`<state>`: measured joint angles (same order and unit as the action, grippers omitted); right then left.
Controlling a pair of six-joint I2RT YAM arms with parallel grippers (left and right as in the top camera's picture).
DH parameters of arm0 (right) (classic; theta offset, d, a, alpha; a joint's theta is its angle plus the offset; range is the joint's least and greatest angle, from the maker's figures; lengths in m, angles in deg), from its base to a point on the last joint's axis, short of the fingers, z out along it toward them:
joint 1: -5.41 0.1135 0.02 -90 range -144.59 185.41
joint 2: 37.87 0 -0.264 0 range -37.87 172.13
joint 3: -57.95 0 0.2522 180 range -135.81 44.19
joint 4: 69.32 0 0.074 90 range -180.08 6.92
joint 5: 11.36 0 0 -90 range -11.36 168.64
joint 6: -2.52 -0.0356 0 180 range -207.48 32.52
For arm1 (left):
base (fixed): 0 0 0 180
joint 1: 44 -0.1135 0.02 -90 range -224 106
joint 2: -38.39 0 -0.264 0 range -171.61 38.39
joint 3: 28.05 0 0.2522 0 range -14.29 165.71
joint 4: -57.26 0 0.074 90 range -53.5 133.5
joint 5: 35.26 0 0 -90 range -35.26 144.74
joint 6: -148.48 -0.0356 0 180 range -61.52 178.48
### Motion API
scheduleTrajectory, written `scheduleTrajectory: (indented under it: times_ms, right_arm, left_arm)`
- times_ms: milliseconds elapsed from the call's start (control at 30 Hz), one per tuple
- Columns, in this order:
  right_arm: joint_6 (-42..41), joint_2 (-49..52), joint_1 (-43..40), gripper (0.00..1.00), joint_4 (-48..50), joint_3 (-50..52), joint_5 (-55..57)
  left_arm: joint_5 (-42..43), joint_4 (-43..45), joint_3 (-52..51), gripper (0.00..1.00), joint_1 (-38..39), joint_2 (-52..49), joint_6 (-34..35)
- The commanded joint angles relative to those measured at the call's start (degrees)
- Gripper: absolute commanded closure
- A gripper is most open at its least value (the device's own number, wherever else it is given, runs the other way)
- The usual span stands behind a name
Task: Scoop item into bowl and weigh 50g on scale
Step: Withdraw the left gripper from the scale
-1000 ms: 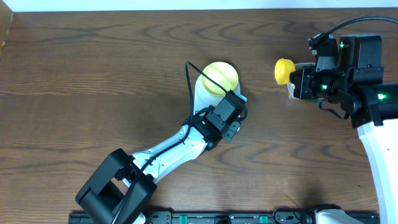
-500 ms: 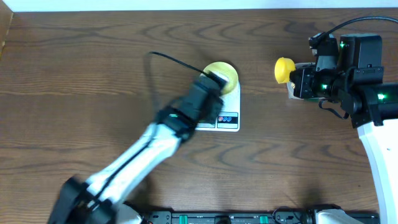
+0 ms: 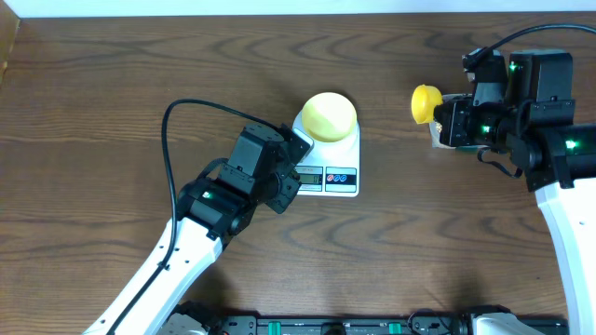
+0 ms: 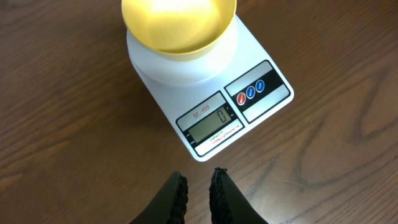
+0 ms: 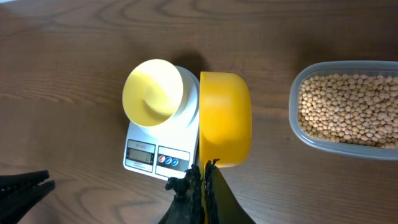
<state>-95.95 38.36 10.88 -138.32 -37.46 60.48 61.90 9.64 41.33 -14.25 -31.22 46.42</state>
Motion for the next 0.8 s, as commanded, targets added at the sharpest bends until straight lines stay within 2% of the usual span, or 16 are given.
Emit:
scheduleTrajectory:
  times_ms: [0, 33, 100, 133, 367, 500, 600, 767]
  right_arm:
    - [0.8, -0.3, -0.2, 0.99, 0.2, -1.2, 0.2]
    - [0.8, -0.3, -0.2, 0.99, 0.1, -1.2, 0.2]
    - [0.8, -0.3, -0.2, 0.99, -0.1, -1.2, 0.0]
    - [0.8, -0.3, -0.2, 0.99, -0.2, -1.2, 0.0]
    - [0.9, -0.3, -0.2, 0.99, -0.7, -1.2, 0.0]
    - [0.9, -0.3, -0.2, 0.99, -0.7, -1.2, 0.0]
    - [0.9, -0.3, -0.2, 0.99, -1.0, -1.2, 0.0]
    - [0.9, -0.3, -0.3, 0.99, -0.9, -1.2, 0.3]
  left_arm:
    - [-0.5, -0.2, -1.6, 0.83, -0.3, -1.2, -1.0]
    - [-0.5, -0.2, -1.8, 0.83, -0.3, -1.6, -1.0]
    - [-0.5, -0.2, -1.9, 0.62, -0.3, -2.5, -1.0]
    - [-0.5, -0.1, -1.9, 0.01, -0.3, -2.9, -1.0]
    - [-0.5, -0.2, -1.9, 0.02, -0.3, -3.5, -1.3]
    - [-0.5, 4.1, -1.9, 0.02, -1.9, -1.9, -8.3]
    - [-0.2, 7.2, -1.9, 0.02, -4.8, 0.5, -9.1]
    - [-0.3, 3.0, -1.9, 0.02, -9.2, 4.5, -9.4]
